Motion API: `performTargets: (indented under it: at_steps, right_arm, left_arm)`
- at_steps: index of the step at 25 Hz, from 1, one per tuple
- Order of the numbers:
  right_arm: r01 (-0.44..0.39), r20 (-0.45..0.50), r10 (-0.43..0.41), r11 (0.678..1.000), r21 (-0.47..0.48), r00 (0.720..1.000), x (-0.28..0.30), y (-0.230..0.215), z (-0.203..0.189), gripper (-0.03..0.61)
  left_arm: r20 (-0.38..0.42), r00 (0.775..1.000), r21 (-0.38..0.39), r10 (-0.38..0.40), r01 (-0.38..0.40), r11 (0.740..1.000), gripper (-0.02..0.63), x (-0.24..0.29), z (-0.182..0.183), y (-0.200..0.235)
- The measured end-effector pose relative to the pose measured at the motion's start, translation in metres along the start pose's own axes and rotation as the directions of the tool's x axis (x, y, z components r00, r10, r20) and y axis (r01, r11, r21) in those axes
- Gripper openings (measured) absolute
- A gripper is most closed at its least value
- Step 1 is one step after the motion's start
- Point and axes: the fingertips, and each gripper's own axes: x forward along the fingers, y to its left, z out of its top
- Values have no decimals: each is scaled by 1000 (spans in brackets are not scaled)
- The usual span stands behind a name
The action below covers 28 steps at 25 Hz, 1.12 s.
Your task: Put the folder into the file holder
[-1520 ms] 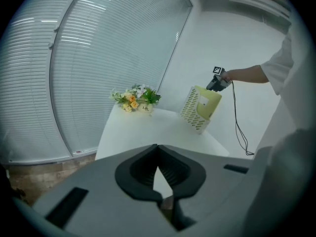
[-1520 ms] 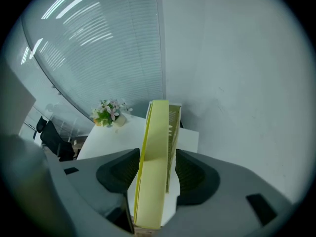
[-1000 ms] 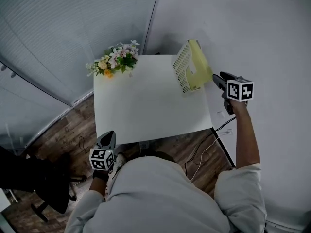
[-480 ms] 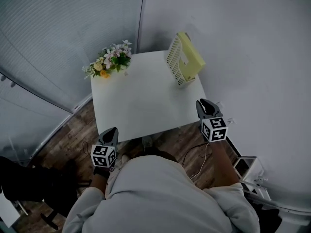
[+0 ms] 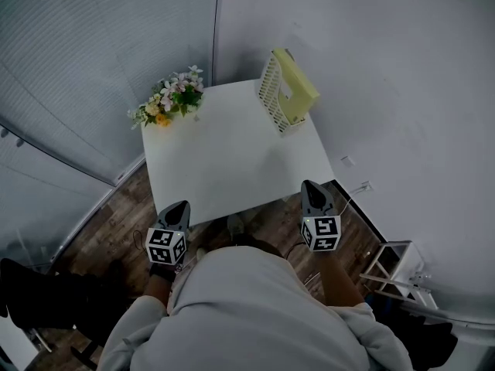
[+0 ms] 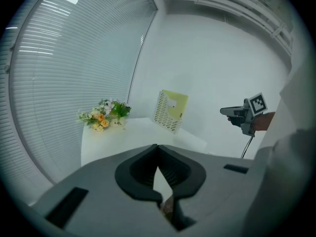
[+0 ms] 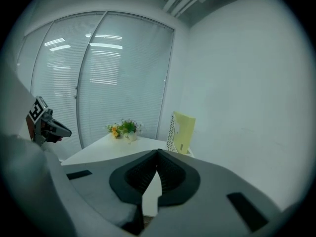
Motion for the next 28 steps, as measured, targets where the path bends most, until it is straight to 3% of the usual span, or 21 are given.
performTargets:
  at_steps: [4,12,28]
  right_arm:
    - [21,13,-21,1000,-2,1000,-12,16,-10,14]
    - [-12,-36,12,1000,9,999,-14,52,-38,14]
    - [-26,-43,26,1000,3,999,2,57,-36,14]
  left_arm:
    - [1,1000,4,-11,11,1000,8,0,1,-2]
    - [-12,1000,7,-27,27,1000,8,4,-2,-2]
    - [-28,999,1,-23,23,1000,8,6,-4,10]
